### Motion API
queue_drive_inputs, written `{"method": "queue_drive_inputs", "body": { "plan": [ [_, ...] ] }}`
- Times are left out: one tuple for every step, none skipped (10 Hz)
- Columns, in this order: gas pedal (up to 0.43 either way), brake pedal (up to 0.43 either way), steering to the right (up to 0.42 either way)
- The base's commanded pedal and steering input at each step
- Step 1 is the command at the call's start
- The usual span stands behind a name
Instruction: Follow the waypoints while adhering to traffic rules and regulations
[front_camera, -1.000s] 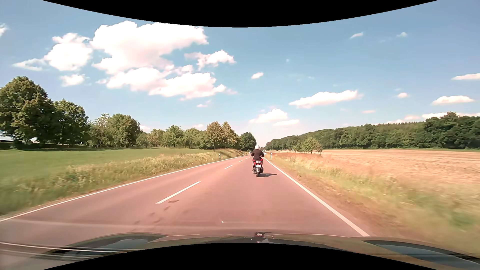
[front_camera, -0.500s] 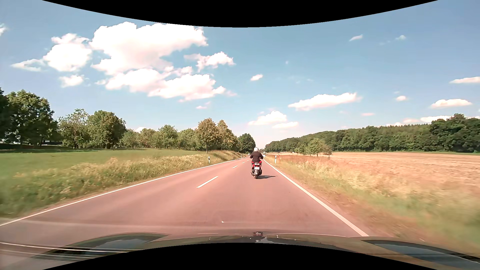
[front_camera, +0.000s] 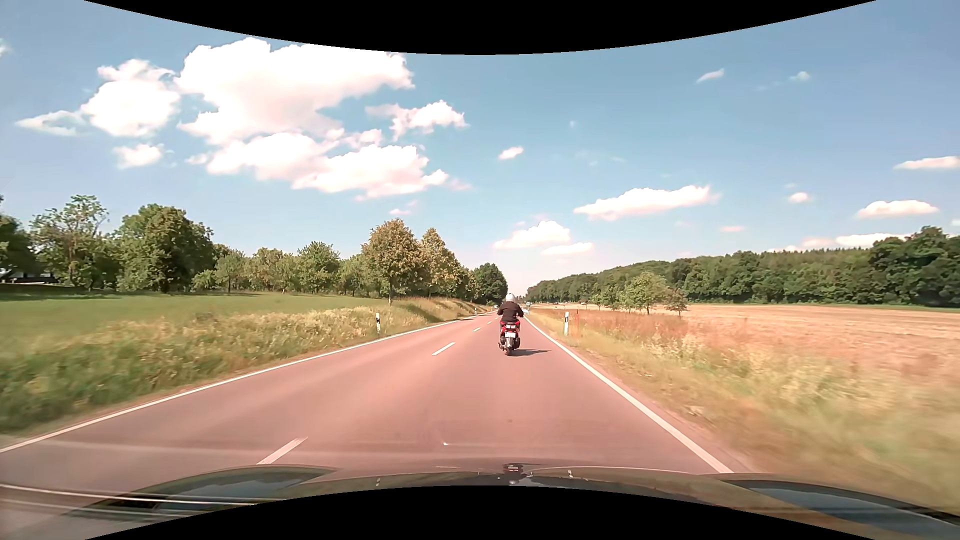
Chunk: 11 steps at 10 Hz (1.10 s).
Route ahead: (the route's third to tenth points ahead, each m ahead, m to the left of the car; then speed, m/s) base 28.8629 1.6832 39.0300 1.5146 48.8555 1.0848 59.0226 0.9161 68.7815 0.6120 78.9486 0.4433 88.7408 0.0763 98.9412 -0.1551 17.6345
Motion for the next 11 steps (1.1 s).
{"method": "queue_drive_inputs", "body": {
  "plan": [
    [0.220, 0.012, 0.007],
    [0.220, 0.012, 0.006],
    [0.220, 0.012, 0.006],
    [0.220, 0.012, 0.005],
    [0.220, 0.012, 0.006],
    [0.209, 0.012, 0.004],
    [0.189, 0.012, 0.004],
    [0.177, 0.012, 0.003],
    [0.169, 0.012, 0.003],
    [0.169, 0.012, 0.003],
    [0.169, 0.012, 0.003]
  ]
}}
